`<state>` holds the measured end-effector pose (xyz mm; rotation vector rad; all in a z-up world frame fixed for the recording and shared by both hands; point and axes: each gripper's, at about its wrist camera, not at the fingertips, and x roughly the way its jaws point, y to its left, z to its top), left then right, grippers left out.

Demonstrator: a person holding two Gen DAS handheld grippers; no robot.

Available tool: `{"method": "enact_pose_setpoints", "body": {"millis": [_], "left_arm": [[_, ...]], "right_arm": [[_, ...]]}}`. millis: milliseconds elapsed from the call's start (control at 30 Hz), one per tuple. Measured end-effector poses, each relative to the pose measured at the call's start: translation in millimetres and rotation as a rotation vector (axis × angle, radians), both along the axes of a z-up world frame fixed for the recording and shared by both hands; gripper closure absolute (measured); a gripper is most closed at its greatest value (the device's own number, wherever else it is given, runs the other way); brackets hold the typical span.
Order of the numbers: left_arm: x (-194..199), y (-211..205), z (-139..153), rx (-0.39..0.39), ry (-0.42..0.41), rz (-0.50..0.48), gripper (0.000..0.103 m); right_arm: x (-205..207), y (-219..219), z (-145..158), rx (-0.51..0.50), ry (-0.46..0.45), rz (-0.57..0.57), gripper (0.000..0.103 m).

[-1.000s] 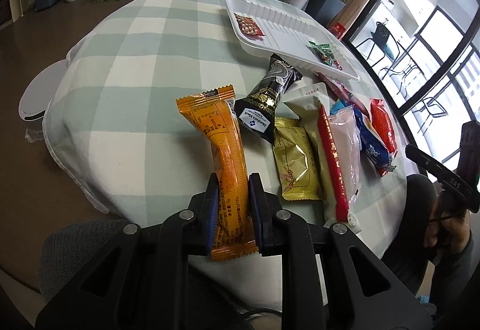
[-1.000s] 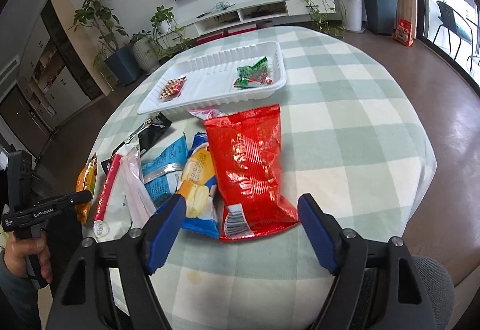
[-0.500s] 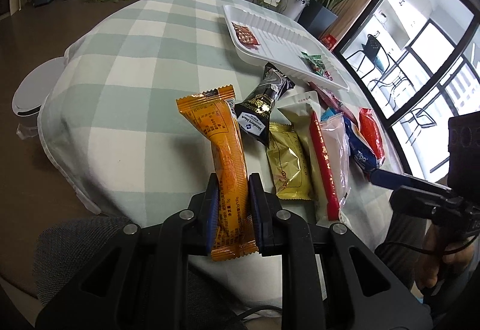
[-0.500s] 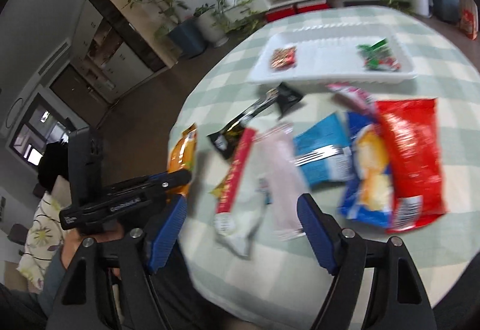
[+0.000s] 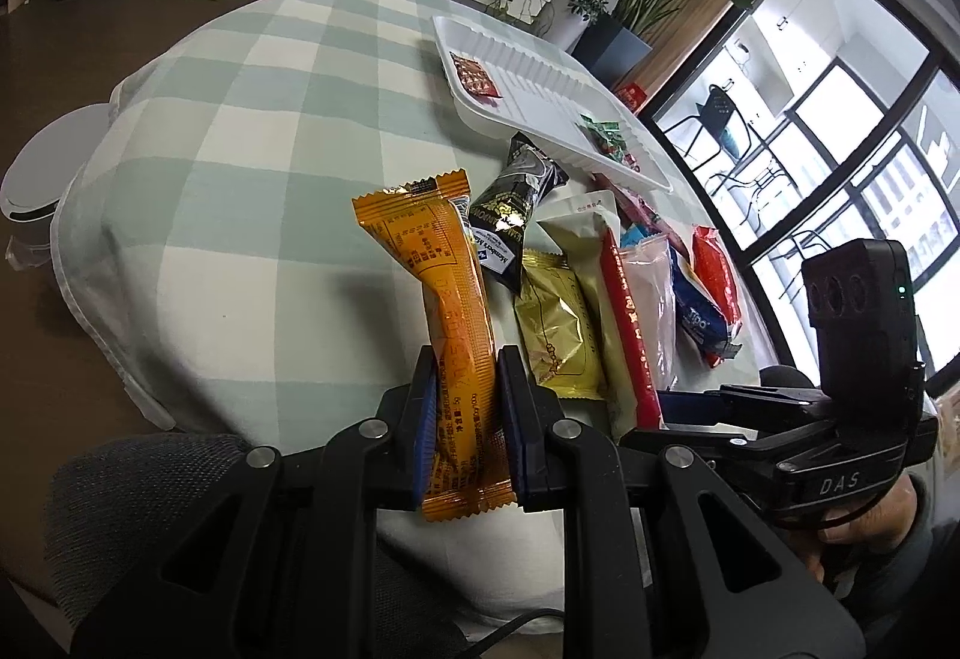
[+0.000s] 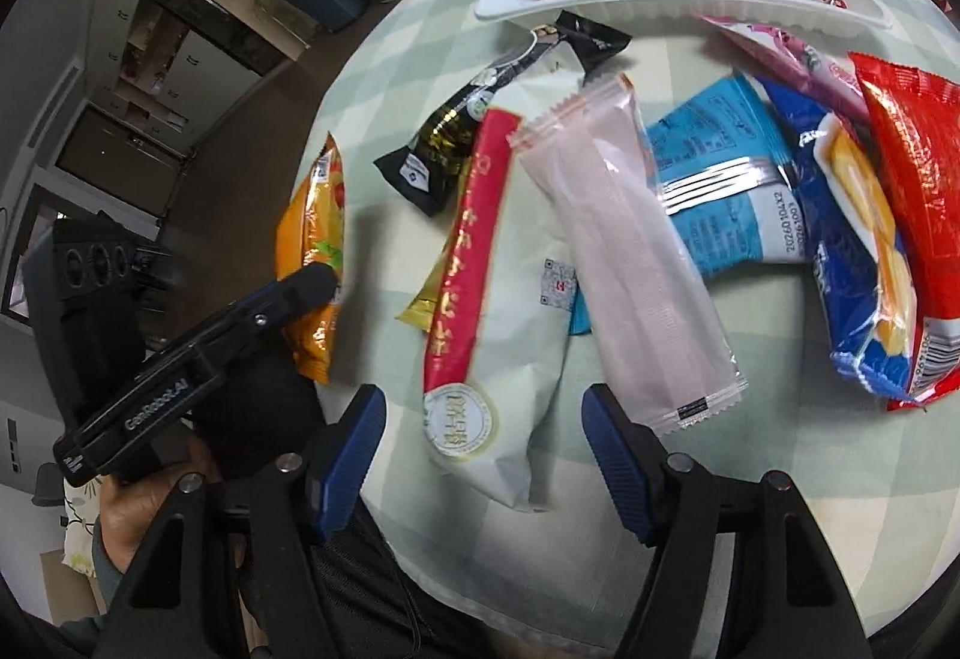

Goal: Organize snacks
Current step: 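Grasp the white packet with red stripe with the right tool while the left tool holds the orange bar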

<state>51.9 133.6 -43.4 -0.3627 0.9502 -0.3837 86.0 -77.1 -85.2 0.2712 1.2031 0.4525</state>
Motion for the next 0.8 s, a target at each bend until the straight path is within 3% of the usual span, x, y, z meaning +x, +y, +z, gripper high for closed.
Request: {"method": "enact_pose_setpoints", "body": {"millis": [133,333,800], "left_arm": [[0,0,0,-0.005,-0.001,-0.005,0.086],[0,-2,0,0.004,-0.002,-0.01,0.086],[0,-2,0,0.004,-0.013,-0.009,0.086]], "right_arm": [[-2,11,1,-0.118,-0.043,0.037,0.041],[-8,14,1,-0.204,-0.07,0.048,0.065],[-26,12,8,-0.159,-0.105,0.074,0.069]]}}
